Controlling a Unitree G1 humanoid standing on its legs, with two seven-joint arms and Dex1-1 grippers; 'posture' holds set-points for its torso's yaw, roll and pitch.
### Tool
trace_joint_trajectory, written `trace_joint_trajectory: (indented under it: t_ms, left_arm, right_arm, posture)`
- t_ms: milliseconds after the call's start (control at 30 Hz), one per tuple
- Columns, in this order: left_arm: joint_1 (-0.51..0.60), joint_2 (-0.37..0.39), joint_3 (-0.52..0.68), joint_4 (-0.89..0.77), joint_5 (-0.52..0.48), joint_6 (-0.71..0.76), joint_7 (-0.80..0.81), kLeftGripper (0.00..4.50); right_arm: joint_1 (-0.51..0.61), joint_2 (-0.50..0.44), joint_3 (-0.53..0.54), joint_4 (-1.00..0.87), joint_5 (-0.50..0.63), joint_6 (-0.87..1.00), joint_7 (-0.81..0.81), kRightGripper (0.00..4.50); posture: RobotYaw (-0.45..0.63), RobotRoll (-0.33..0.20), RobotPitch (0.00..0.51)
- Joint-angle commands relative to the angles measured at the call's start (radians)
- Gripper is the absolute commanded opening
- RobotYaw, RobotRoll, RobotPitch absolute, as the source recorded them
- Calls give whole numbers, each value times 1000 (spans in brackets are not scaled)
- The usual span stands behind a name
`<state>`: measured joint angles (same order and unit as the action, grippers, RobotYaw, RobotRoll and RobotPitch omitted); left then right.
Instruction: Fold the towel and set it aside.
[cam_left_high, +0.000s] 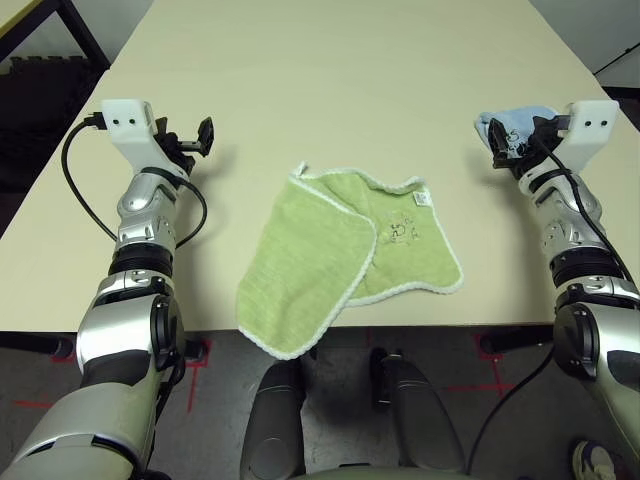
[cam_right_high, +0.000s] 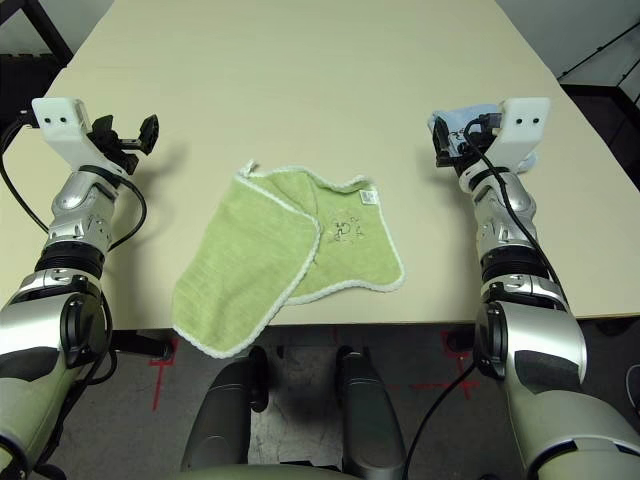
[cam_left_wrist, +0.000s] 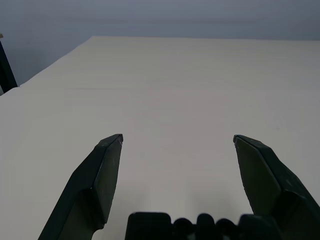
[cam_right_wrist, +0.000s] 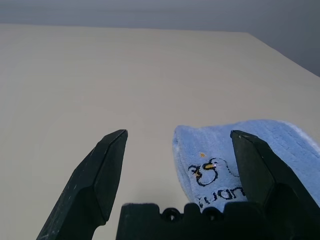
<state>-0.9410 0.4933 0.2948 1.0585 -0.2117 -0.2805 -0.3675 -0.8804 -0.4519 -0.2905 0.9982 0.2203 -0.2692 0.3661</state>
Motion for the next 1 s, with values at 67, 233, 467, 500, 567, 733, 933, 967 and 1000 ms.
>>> trace_joint_trajectory:
  t_ms: [67,233,467,500,567,733,933,967,1000]
  left_arm:
    - [6,15,5,15,5,-6,-4,4500]
    - [-2,26,3,25,8,-1,-11,4500]
    - [-20,44,0,39,8,-13,-45,4500]
    - [-19,49,0,45,11,-14,-49,4500]
    - [-28,61,-3,54,12,-8,-68,4500]
    - [-64,80,-13,98,3,34,-215,4500]
    - [-129,98,-28,102,-62,213,-694,4500]
    - [-144,106,-47,103,-52,237,-770,4500]
    - [-157,112,-64,105,-41,256,-830,4500]
  right_arm:
    - [16,12,-15,-5,13,-6,-7,4478]
    - [13,29,-15,-20,14,-1,-12,4478]
    - [8,47,-7,-22,3,-10,-27,4478]
    - [7,50,-7,-22,5,-10,-29,4478]
    - [-3,50,-3,-26,-1,-2,-38,4478]
    - [-17,37,0,-22,0,15,-18,4478]
    - [-5,-15,0,-37,3,36,53,4478]
    - [-2,-20,2,-41,2,38,63,4478]
    - [-1,-25,4,-42,1,40,72,4478]
  posture:
    - [-68,0,187]
    - [-53,0,186]
    - [-34,0,188]
    - [-35,0,189]
    - [-19,0,187]
    - [-17,0,190]
    - [-59,0,205]
    - [-63,0,208]
    - [-73,0,210]
